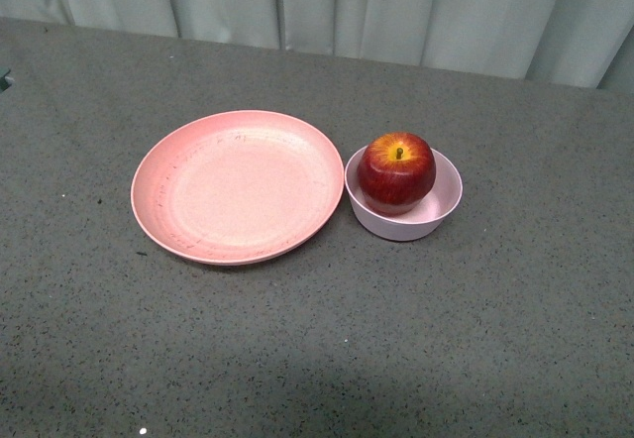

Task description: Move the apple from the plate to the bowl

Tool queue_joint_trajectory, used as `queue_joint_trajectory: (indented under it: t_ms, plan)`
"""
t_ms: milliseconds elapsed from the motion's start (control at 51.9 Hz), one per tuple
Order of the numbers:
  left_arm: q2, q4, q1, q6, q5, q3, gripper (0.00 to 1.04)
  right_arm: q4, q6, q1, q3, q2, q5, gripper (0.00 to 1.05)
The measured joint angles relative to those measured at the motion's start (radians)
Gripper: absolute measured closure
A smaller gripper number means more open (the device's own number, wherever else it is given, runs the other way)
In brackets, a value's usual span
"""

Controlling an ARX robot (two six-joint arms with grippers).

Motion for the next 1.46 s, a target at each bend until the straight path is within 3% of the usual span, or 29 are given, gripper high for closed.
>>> queue_joint_trajectory:
  t_ms: [308,385,655,828,963,1117,1463]
  plan:
    - [-0.089,-0.090,0.000,0.000,0.000,0.000,1.01,0.000,0.000,0.000,0.000,0.000,0.000,0.09]
    - [-0.204,-0.239,0.000,0.000,0.001,0.000,1.01,0.000,0.000,0.000,0.000,0.000,0.000,0.09]
    - [-0.250,-0.259,0.000,-0.001,0.001,0.000,1.00,0.000,0.000,0.000,0.000,0.000,0.000,0.09]
    - [-0.251,-0.259,0.000,0.000,0.001,0.000,0.61,0.000,0.000,0.000,0.000,0.000,0.000,0.09]
    - [-0.251,-0.259,0.000,0.000,0.001,0.000,0.40,0.000,0.000,0.000,0.000,0.000,0.000,0.09]
    - [-0.251,-0.259,0.000,0.000,0.001,0.000,0.06,0.000,0.000,0.000,0.000,0.000,0.000,0.09]
    - [-0.251,-0.259,0.000,0.002,0.001,0.000,0.07,0.000,0.000,0.000,0.000,0.000,0.000,0.09]
